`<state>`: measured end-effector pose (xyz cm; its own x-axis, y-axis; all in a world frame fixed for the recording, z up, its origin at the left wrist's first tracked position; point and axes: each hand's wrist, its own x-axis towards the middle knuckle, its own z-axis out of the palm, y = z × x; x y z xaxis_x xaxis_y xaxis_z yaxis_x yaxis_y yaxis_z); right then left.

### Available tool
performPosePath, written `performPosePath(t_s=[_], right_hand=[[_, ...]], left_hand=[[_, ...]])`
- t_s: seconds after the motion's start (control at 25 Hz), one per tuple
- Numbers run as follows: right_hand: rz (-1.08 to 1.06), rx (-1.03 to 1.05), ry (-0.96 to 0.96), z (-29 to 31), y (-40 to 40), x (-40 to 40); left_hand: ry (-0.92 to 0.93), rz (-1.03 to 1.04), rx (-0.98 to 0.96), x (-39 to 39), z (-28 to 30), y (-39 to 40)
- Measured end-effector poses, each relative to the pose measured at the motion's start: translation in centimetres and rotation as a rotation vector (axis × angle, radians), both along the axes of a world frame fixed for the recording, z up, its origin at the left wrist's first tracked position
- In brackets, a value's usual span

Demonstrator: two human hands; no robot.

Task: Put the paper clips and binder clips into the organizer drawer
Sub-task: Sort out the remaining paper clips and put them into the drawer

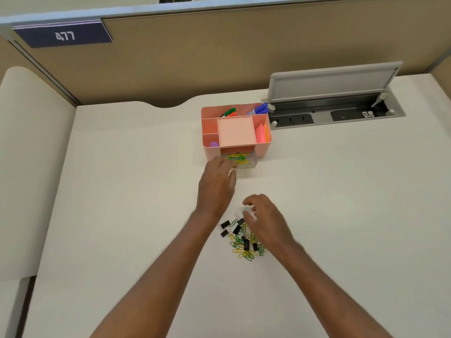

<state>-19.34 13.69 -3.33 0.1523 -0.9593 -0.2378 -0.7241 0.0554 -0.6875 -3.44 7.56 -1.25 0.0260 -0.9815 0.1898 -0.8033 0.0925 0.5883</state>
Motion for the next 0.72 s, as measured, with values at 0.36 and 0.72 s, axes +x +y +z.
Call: performPosePath(t_s=[0.36,0.72], right_hand=[[0.247,-0.034,0.209,-2.2,2.5,0.9],[0.248,0.105,0.133,-2.4,1.7,1.0]], left_hand=[[0.127,0.065,0.344,0.9,-6.0,13.3],[0.066,0.008,0.461,1.2,-5.7,12.3]])
